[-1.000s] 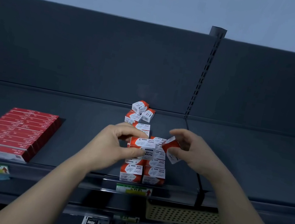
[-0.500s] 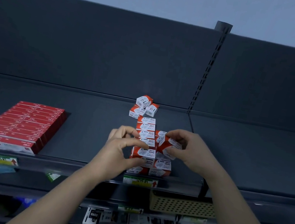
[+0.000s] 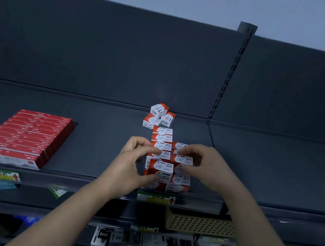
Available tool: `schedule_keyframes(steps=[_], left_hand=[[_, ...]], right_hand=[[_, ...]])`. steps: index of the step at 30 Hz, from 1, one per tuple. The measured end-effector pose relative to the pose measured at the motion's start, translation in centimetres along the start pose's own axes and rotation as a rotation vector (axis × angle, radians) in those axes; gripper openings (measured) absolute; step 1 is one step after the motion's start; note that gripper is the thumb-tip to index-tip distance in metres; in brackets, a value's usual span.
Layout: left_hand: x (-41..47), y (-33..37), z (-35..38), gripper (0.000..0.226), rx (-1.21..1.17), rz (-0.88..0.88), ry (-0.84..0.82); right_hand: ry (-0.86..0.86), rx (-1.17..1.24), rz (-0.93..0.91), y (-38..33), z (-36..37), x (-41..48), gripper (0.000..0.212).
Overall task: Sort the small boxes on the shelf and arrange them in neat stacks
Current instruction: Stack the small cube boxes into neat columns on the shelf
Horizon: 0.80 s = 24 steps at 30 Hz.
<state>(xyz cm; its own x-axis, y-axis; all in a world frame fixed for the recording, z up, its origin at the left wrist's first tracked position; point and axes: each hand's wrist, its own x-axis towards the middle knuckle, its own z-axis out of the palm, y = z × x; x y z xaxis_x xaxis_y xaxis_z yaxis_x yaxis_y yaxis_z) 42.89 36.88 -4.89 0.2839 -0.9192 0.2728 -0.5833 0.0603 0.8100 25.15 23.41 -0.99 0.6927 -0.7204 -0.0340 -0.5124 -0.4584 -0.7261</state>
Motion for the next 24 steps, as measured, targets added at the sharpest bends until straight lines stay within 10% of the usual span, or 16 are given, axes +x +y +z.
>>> schedule_keyframes(steps=[24], left_hand=[[-0.4, -0.2, -0.2, 0.049, -0.056, -0.009, 0.015]], right_hand=[[-0.002, -0.063, -0.013, -1.1, 0.8, -0.1, 0.054]])
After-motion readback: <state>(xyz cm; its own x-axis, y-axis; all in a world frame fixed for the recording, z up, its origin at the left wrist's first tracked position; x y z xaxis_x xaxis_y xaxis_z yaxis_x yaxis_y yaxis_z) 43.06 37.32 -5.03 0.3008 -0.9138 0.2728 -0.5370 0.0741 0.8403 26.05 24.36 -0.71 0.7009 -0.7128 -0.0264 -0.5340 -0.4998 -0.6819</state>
